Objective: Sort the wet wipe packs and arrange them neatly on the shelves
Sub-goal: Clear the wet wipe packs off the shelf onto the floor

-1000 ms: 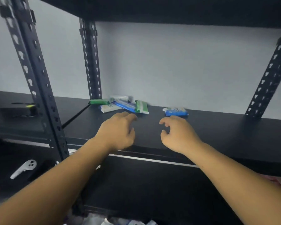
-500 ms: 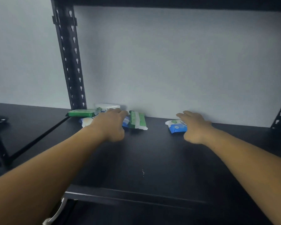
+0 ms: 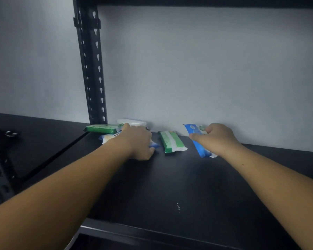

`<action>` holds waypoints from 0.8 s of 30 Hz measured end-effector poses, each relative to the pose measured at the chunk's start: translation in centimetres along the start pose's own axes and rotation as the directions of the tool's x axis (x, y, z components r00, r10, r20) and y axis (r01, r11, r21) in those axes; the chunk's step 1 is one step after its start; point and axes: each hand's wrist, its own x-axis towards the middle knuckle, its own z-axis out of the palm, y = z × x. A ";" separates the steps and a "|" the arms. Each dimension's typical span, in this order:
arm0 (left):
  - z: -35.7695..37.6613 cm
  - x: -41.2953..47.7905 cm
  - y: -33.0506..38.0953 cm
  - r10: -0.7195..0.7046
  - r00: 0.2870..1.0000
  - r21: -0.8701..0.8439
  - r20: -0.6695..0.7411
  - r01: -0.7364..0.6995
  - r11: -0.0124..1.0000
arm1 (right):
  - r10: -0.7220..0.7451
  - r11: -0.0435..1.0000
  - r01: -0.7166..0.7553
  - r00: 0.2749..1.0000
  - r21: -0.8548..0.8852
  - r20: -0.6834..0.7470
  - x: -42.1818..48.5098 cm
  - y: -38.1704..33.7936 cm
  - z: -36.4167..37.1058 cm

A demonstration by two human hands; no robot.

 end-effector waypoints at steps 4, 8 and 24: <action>0.5 -2.3 -1.1 -0.024 0.999 -0.128 -0.030 0.020 0.992 | -0.057 0.997 0.060 0.997 0.054 -0.045 0.4 -3.4 2.2; 1.5 -4.8 -3.4 -0.155 0.986 -0.203 0.060 0.164 0.965 | -0.060 0.995 0.059 0.998 -0.080 -0.018 1.3 -5.4 5.5; 3.6 -2.3 -6.8 -0.314 0.942 -0.254 -0.121 0.277 0.927 | 0.086 0.943 -0.055 0.993 -0.329 0.079 1.6 -5.4 9.2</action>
